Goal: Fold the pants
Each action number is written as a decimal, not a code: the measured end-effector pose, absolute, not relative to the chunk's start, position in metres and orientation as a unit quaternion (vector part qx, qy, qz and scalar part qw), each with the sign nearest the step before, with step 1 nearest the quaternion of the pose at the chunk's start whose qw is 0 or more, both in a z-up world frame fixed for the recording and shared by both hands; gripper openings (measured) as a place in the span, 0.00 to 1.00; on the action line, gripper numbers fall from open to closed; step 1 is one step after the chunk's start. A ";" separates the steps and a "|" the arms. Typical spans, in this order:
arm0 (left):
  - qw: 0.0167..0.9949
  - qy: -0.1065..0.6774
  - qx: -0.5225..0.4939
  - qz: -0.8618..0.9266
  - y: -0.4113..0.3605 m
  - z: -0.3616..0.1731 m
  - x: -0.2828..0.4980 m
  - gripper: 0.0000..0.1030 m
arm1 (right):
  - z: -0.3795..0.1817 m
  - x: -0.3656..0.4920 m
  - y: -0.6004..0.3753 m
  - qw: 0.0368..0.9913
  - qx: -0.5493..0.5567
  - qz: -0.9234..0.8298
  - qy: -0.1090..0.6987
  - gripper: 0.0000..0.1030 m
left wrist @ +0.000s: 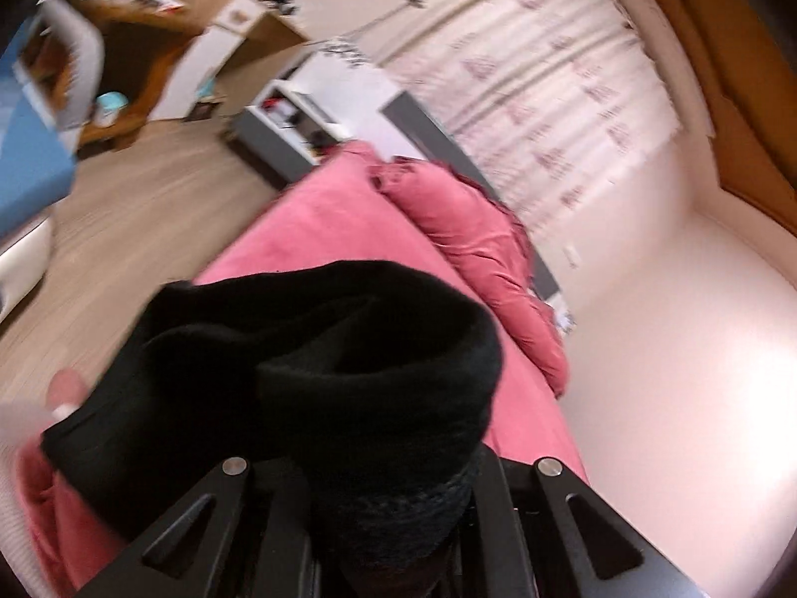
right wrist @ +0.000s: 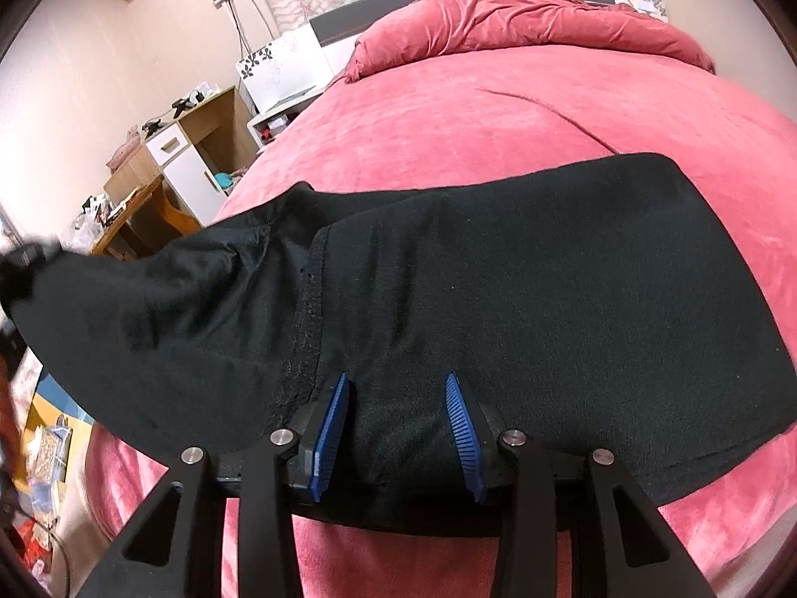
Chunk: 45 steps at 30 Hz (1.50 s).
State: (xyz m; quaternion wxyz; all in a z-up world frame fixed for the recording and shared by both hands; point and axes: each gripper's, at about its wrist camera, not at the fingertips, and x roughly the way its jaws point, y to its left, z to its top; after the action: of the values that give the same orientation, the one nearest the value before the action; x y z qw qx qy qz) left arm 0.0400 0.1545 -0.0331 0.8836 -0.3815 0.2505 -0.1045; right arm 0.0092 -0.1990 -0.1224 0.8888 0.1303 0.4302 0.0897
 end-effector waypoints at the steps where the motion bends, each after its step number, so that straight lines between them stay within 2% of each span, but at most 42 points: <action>1: 0.882 0.252 -0.382 -0.111 0.151 -0.031 0.043 0.09 | -0.122 0.010 -0.200 0.888 0.135 0.091 0.430 0.41; 4: 0.877 0.260 -0.393 -0.096 0.153 -0.036 0.050 0.09 | -0.122 0.012 -0.202 0.884 0.144 0.097 0.435 0.42; 8: 0.843 0.309 -0.441 -0.018 0.187 -0.074 0.042 0.12 | -0.122 0.012 -0.200 0.882 0.149 0.101 0.436 0.42; 10: 0.815 0.332 -0.475 0.008 0.199 -0.097 0.038 0.36 | -0.124 0.012 -0.199 0.883 0.147 0.101 0.435 0.43; 15: 0.747 0.403 -0.529 0.005 0.200 -0.144 0.013 0.52 | -0.126 0.013 -0.198 0.884 0.144 0.098 0.434 0.46; 21: 0.758 0.452 -0.471 0.008 0.175 -0.142 0.006 0.53 | -0.126 0.014 -0.197 0.883 0.148 0.097 0.435 0.46; 26: 0.675 0.474 -0.564 0.023 0.179 -0.155 -0.009 0.56 | -0.127 0.013 -0.199 0.883 0.148 0.098 0.434 0.46; 33: 0.685 0.474 -0.548 0.076 0.177 -0.162 0.005 0.57 | -0.128 0.013 -0.199 0.882 0.155 0.098 0.433 0.46; 41: 0.760 0.382 -0.521 0.064 0.173 -0.160 0.022 0.56 | -0.130 0.012 -0.204 0.881 0.162 0.102 0.432 0.46; 42: 0.765 0.364 -0.528 0.055 0.175 -0.160 0.019 0.53 | -0.130 0.012 -0.205 0.881 0.163 0.102 0.432 0.46; 45: 0.775 0.351 -0.525 0.032 0.179 -0.158 0.017 0.21 | -0.130 0.012 -0.206 0.880 0.166 0.103 0.432 0.46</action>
State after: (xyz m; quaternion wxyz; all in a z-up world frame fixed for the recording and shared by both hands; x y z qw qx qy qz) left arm 0.0167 0.1790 -0.1581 0.7746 -0.5248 0.3514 0.0321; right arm 0.0120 -0.2065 -0.1302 0.8804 0.1658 0.4322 0.1033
